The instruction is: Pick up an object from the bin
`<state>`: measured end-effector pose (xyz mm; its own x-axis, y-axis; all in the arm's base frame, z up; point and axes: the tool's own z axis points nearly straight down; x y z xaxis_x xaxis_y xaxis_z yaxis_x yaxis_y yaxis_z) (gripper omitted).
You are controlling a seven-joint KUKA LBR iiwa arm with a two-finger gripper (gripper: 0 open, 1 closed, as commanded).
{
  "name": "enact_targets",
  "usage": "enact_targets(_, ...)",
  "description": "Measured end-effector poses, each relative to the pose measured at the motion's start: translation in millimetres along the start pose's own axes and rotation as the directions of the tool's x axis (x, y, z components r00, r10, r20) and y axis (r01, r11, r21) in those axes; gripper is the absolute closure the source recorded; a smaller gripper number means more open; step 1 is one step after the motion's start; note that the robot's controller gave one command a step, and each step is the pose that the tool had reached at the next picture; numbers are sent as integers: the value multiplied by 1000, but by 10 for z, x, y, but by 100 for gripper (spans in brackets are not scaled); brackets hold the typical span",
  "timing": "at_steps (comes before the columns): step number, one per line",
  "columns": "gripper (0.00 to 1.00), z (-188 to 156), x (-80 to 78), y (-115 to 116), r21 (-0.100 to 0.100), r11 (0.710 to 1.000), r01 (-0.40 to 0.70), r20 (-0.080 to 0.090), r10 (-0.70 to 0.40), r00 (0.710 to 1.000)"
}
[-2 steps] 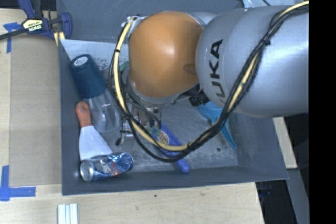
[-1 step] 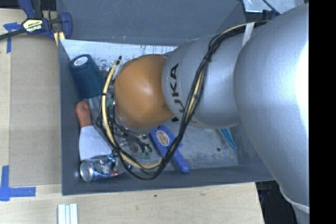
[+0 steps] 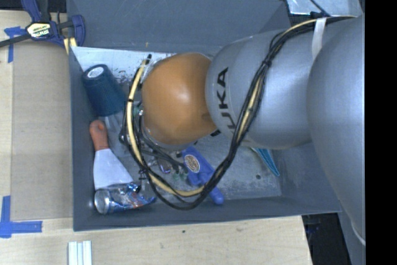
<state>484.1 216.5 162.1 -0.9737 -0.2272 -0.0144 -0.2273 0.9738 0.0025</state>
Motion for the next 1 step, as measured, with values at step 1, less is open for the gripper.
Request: enact_targets(1,0,421,-75,268,3,1000,17,-17,-17,1000)
